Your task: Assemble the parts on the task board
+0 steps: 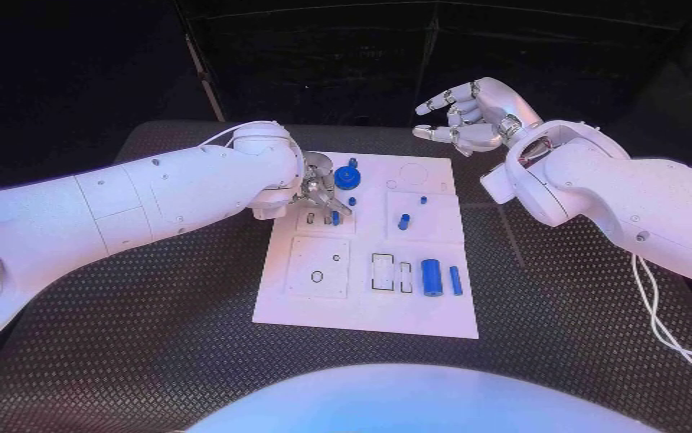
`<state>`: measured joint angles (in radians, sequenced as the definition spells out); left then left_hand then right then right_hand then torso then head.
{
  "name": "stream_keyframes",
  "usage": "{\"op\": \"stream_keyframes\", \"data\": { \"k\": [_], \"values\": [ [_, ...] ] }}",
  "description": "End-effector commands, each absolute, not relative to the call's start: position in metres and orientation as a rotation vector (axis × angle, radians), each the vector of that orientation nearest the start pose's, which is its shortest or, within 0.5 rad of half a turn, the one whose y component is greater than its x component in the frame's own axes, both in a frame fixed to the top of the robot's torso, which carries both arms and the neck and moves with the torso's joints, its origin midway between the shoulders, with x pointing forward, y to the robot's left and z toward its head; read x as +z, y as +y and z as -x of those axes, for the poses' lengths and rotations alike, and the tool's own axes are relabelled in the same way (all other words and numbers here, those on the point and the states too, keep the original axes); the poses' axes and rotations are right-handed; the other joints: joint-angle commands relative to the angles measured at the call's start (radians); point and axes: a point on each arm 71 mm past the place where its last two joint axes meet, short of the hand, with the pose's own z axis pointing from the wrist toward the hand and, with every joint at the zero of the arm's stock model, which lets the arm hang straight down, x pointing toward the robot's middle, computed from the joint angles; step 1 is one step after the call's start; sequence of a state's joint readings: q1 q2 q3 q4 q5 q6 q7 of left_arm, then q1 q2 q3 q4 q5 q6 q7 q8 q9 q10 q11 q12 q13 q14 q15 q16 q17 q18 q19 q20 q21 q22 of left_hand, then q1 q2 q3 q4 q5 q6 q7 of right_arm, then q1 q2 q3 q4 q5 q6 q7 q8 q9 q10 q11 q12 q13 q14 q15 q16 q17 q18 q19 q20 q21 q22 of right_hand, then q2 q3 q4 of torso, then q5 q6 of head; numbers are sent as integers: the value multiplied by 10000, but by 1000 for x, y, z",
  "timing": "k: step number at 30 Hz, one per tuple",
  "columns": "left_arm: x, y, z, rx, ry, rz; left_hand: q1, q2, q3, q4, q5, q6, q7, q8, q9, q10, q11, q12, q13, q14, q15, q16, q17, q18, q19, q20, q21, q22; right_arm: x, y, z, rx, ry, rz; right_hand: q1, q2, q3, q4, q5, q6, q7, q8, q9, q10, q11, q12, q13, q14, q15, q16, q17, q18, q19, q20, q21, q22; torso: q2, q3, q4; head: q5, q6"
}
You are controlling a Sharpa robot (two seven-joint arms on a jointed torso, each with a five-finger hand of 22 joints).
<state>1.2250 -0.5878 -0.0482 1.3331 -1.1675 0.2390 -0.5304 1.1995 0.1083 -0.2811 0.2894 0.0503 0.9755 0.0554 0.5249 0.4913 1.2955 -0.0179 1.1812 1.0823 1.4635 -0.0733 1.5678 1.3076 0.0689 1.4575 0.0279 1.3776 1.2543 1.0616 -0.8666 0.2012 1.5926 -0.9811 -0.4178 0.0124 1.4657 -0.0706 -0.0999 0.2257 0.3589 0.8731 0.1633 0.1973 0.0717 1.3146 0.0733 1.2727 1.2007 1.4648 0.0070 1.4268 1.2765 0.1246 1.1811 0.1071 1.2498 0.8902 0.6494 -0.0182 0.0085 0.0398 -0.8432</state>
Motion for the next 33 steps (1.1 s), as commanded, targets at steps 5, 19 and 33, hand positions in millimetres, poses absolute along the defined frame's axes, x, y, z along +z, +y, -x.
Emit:
{"op": "stream_keyframes", "data": {
  "k": [5, 19, 33],
  "values": [
    [-230, 141, -506, -3598, 23785, -247, 23, 36, -39, -23, -8, -107, -14, 78, 52, 20, 5, 23, -21, 1073, -71, 30, 2632, -65, 66, -1, 51, 15, -150, -202, -484, 10466, 15248, -3916, 0, 111, -62, 15, 35, -44, -15, 52, -10, -46, 6, -48, -3, 386, -87, -26, -6, 59, -54, 10, -55, -14, -1, -3, 19, 23, -48],
    [-233, 139, -505, -3558, 24029, -381, 215, 71, -31, -55, -7, -174, -9, 142, 154, -5, 10, 22, -30, 1073, -66, 30, 2632, -67, 72, 2, 49, 30, -151, -200, -485, 10431, 15310, -3981, 2, 122, -62, 14, 50, -39, -17, 59, -9, -38, 4, -43, 1, 388, -89, -28, -4, 60, -54, 8, -63, -22, 2, -2, 16, 21, -103],
    [-234, 135, -507, -3557, 24048, -414, 586, 148, 51, -133, -3, -276, 3, 231, 312, -76, 20, -33, -105, 1073, -56, 30, 2632, -68, 77, 11, 39, 44, -152, -199, -486, 10424, 15359, -3992, 5, 135, -63, 13, 64, -33, -21, 67, -7, -12, 2, -18, 30, 393, -92, -27, 4, 59, -46, 6, -64, -19, -2, -1, 8, 34, -137]
  ]
}}
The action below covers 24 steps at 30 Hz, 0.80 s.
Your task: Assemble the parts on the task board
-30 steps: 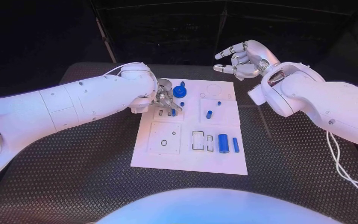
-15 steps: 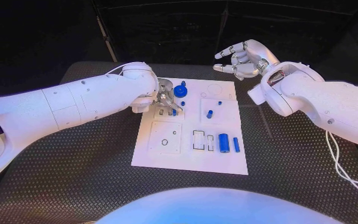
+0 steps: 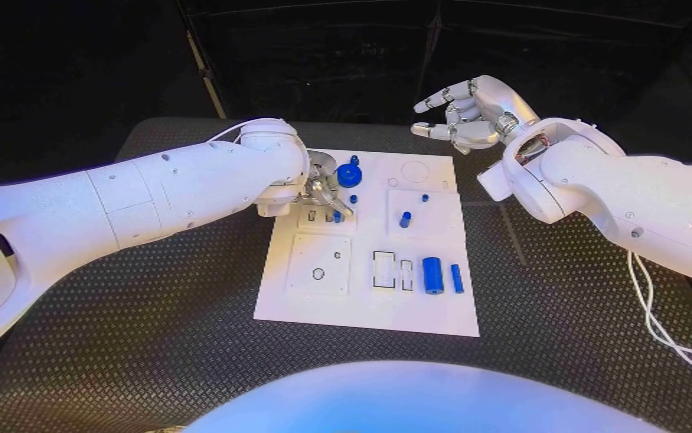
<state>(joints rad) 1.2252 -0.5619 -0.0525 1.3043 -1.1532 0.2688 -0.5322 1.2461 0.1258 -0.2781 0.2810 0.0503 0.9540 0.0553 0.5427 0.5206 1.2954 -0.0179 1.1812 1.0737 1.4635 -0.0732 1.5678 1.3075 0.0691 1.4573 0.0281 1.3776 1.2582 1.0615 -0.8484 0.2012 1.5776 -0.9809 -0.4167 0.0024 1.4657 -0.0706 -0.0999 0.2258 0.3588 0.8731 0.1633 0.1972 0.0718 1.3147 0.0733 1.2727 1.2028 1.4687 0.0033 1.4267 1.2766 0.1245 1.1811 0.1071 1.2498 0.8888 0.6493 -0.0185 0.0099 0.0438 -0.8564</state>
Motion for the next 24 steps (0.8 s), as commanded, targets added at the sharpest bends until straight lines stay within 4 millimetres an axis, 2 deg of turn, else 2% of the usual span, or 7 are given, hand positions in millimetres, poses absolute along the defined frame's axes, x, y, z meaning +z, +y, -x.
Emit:
{"op": "stream_keyframes", "data": {
  "k": [1, 12, 17, 24],
  "values": [
    [-234, 135, -507, -3551, 24047, -407, 159, -11, 38, -58, -2, -70, 6, 62, 34, -84, 21, -42, -31, 1073, -56, 30, 2633, -66, 74, 10, 29, -8, -152, -199, -486, 10422, 15365, -3993, 5, 137, -63, 12, 69, -31, -22, 68, -9, -11, 1, -16, 10, 354, -55, -27, 3, 60, -45, 6, -65, -5, 0, 2, 0, -10, -9],
    [-234, 134, -508, -3586, 24040, -320, 743, 226, 406, -269, 2, -175, 9, 143, 201, -172, 22, -142, -155, 1073, -54, 30, 2633, -58, 61, 15, -14, -33, -153, -198, -487, 10432, 15415, -3987, 38, 179, -61, -12, 174, -14, -33, 99, -7, 18, -11, -1, 16, 365, -68, -41, 6, 59, -25, -5, -85, -16, -1, -5, -5, -4, -59],
    [-234, 133, -508, -3623, 24068, -305, 1441, 423, 896, -655, 6, -271, -49, 141, 266, -205, -32, -187, -193, 1073, -95, 30, 2633, -52, 57, -12, -34, -38, -153, -198, -487, 10439, 15434, -3981, 59, 196, -59, -27, 246, -13, -36, 112, -8, 26, -17, 0, 15, 370, -73, -48, 6, 59, -13, -11, -94, -19, -2, 1, -4, -16, -76],
    [-234, 134, -508, -3627, 24081, -256, 2399, 516, 1775, -1196, 29, -438, -107, 10, 266, -323, -96, -357, -317, 1073, -156, 30, 2633, -48, 50, -79, -67, -50, -153, -198, -487, 10435, 15447, -3981, 79, 210, -65, -46, 369, -13, -39, 129, -11, 36, -23, 5, 14, 379, -80, -57, 12, 58, 1, -20, -112, -33, -1, 1, 4, -10, -89]
  ]
}}
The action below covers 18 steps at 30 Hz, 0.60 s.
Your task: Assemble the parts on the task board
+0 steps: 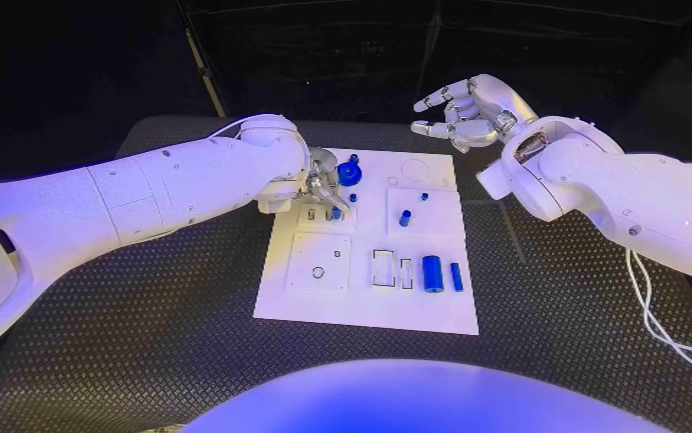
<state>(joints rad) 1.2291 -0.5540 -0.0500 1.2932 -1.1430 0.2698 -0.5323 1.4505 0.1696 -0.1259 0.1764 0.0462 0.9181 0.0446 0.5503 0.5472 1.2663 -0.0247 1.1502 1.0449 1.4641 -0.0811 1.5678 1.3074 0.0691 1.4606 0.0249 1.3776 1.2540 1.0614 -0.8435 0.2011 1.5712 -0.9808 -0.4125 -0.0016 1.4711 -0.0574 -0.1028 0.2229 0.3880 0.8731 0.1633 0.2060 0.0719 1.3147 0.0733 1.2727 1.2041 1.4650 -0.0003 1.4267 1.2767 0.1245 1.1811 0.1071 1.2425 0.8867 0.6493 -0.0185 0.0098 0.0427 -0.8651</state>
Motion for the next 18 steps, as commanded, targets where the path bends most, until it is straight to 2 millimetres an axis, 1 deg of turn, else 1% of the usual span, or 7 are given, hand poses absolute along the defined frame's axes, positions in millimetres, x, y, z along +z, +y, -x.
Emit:
{"op": "stream_keyframes", "data": {
  "k": [1, 7, 8, 10, 12, 14, 18],
  "values": [
    [-235, 134, -509, -3629, 24091, -243, 434, 61, 374, -194, 75, -95, 1, -89, -5, -48, -28, -75, -50, 1067, -79, 30, 2634, -49, 16, -51, -72, -10, -153, -198, -487, 10434, 15449, -3981, 26, 78, -36, -18, 81, -13, -40, 43, -11, 37, -23, 5, 2, 417, -45, -57, 11, 58, 1, -20, -40, -12, -3, -2, 8, 0, -2],
    [-235, 135, -508, -3640, 24123, -219, 758, -202, 1332, -399, 153, -173, 48, -225, -25, -110, 0, -256, -191, 1067, -58, 30, 2634, -41, 1, -49, -126, -47, -154, -198, -487, 10435, 15463, -3979, 32, 81, -39, -24, 125, -14, -41, 48, -12, 38, -25, 4, -2, 418, -47, -63, 8, 58, 5, -23, -47, -18, 1, -1, 8, 12, -9],
    [-235, 136, -508, -3646, 24127, -209, 627, -514, 1955, -344, 276, -153, 80, -262, -11, -98, 29, -323, -250, 1067, -24, 30, 2634, -53, 2, 3, -144, -44, -154, -198, -487, 10435, 15466, -3979, 33, 82, -39, -25, 133, -14, -41, 49, -12, 38, -25, 3, -3, 418, -47, -65, 6, 58, 5, -23, -49, -21, -1, -3, 7, 15, -6],
    [-235, 136, -508, -3667, 24136, -172, 448, -932, 2824, -298, 504, -166, 74, -304, 18, -94, 91, -381, -306, 1067, -13, 30, 2634, -33, 7, -13, -160, -33, -154, -198, -487, 10433, 15469, -3980, 33, 82, -39, -25, 133, -14, -41, 49, -12, 38, -25, 3, -3, 418, -47, -65, 6, 58, 5, -23, -49, -21, -3, -6, 7, 24, -7],
    [-235, 137, -508, -3703, 24147, -115, 338, -1150, 3315, -284, 583, -166, 94, -306, 45, -93, 74, -406, -335, 1067, -16, 30, 2634, -39, 9, 11, -169, -29, -154, -198, -487, 10430, 15471, -3981, 33, 82, -39, -25, 133, -14, -41, 49, -12, 38, -25, 3, -3, 418, -47, -65, 6, 58, 5, -23, -49, -21, -1, -5, 2, 33, -7],
    [-235, 137, -508, -3780, 24147, 6, -138, -1750, 4644, -208, 645, -143, 148, -259, 159, -49, 99, -415, -363, 1067, -28, 30, 2634, -51, 18, 58, -185, -5, -154, -198, -487, 10427, 15472, -3982, 33, 82, -39, -25, 133, -14, -41, 49, -12, 38, -25, 3, -3, 418, -47, -65, 6, 58, 5, -23, -49, -21, -1, -2, 7, 31, -4],
    [-234, 139, -507, -4029, 24055, 393, -509, -2214, 5794, -355, 730, -148, 128, -161, 309, 13, 94, -377, -344, 1067, 5, 30, 2634, -46, 38, 37, -176, 48, -154, -198, -488, 10419, 15470, -3985, 31, 82, -41, -25, 145, -13, -41, 51, -12, 42, -25, 8, 2, 421, -48, -62, 13, 57, 10, -24, -48, -16, -3, -2, 10, 36, 3]
  ]
}}
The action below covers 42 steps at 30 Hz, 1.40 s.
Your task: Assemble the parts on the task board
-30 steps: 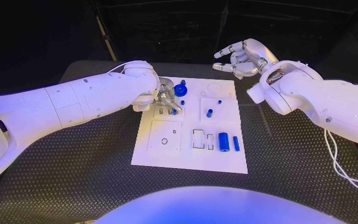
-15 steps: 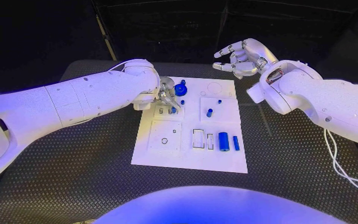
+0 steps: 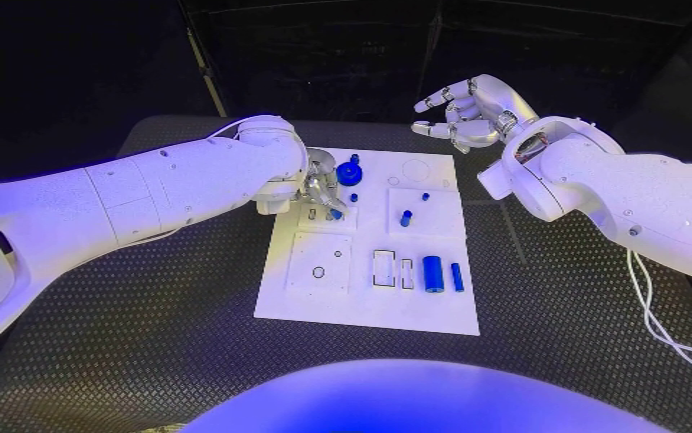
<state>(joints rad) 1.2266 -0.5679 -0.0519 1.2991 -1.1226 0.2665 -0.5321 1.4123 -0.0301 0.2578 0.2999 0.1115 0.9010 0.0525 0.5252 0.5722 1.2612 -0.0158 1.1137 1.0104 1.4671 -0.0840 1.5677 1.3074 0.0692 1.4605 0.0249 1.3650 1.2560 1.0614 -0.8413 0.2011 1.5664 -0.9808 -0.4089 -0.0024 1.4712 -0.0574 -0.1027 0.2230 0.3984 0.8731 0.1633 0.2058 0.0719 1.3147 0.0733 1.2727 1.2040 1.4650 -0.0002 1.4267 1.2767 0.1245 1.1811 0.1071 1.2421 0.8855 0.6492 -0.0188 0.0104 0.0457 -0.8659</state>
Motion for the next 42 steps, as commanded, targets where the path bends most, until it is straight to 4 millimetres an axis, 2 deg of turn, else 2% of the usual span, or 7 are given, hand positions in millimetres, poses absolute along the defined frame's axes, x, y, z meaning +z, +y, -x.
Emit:
{"op": "stream_keyframes", "data": {
  "k": [1, 5, 14, 21, 27, 32, 42],
  "values": [
    [-233, 140, -507, -4142, 24006, 575, -445, -478, 2601, -1685, 107, 19, 29, 174, 171, 116, 59, 15, 13, 1037, 41, 31, 2634, -44, 52, 25, -44, 60, -154, -199, -488, 10413, 15468, -3988, 31, 82, -42, -26, 44, -13, -41, 53, -13, 43, -25, 9, 4, 421, -49, -62, 15, 57, 11, -24, -44, -3, -4, 0, 9, 9, 14],
    [-231, 144, -505, -4525, 23865, 1186, -815, -767, 3421, -1951, 186, 7, 56, 314, 351, 189, -5, 66, 46, 1037, 35, 31, 2634, -51, 66, 32, -46, 95, -154, -199, -488, 10395, 15460, -3995, 31, 82, -42, -26, 44, -13, -41, 53, -13, 43, -25, 9, 4, 421, -49, -62, 15, 57, 11, -24, -44, -3, -8, 7, 19, 20, 4],
    [-226, 153, -498, -5155, 23244, 2319, -1173, -1042, 4052, -2283, 290, 22, 50, 473, 545, 285, -34, 126, 87, 1037, 24, 31, 2634, -60, 95, 18, -25, 167, -154, -202, -489, 10347, 15433, -4022, 9, 79, -56, -16, 56, -11, -42, 58, -13, 44, -24, 7, 0, 423, -49, -62, 18, 57, 14, -26, -48, -6, -9, 5, 13, 92, -16],
    [-225, 161, -492, -5491, 22269, 3202, -1257, -1165, 4248, -2407, 304, 61, 35, 534, 609, 372, -52, 191, 145, 1037, 14, 31, 2634, -76, 130, 9, 26, 252, -154, -204, -489, 10307, 15407, -4055, -6, 78, -64, -8, 59, -10, -42, 61, -13, 46, -24, 8, -1, 422, -49, -68, 10, 56, 17, -26, -49, -5, -17, 22, 21, 118, -21],
    [-229, 169, -485, -5467, 21150, 3368, -1318, -1251, 4400, -2468, 308, 101, 24, 574, 649, 447, -66, 241, 191, 1037, 4, 31, 2634, -85, 154, -1, 58, 306, -155, -207, -489, 10247, 15387, -4079, -9, 78, -66, -6, 60, -10, -42, 62, -13, 46, -24, 8, -1, 422, -49, -69, 8, 56, 17, -26, -49, -5, -54, 61, 95, 69, -65],
    [-236, 172, -480, -5393, 20377, 3325, -1344, -1301, 4494, -2500, 308, 128, 17, 593, 667, 493, -75, 279, 230, 1037, -5, 31, 2634, -92, 172, -9, 82, 344, -155, -209, -489, 10219, 15380, -4085, -9, 78, -66, -6, 60, -10, -42, 62, -13, 46, -24, 8, -1, 422, -49, -69, 8, 56, 17, -26, -49, -5, -66, 77, 117, 42, -59],
    [-250, 174, -475, -5204, 19795, 3493, -1380, -1360, 4604, -2528, 308, 159, 9, 612, 687, 550, -85, 324, 276, 1037, -16, 31, 2634, -98, 189, -20, 104, 378, -155, -210, -489, 10207, 15377, -4080, -9, 78, -66, -6, 60, -10, -42, 62, -13, 46, -24, 8, -1, 422, -49, -69, 8, 56, 17, -26, -49, -5, -43, 62, 80, 42, -50]
  ]
}}
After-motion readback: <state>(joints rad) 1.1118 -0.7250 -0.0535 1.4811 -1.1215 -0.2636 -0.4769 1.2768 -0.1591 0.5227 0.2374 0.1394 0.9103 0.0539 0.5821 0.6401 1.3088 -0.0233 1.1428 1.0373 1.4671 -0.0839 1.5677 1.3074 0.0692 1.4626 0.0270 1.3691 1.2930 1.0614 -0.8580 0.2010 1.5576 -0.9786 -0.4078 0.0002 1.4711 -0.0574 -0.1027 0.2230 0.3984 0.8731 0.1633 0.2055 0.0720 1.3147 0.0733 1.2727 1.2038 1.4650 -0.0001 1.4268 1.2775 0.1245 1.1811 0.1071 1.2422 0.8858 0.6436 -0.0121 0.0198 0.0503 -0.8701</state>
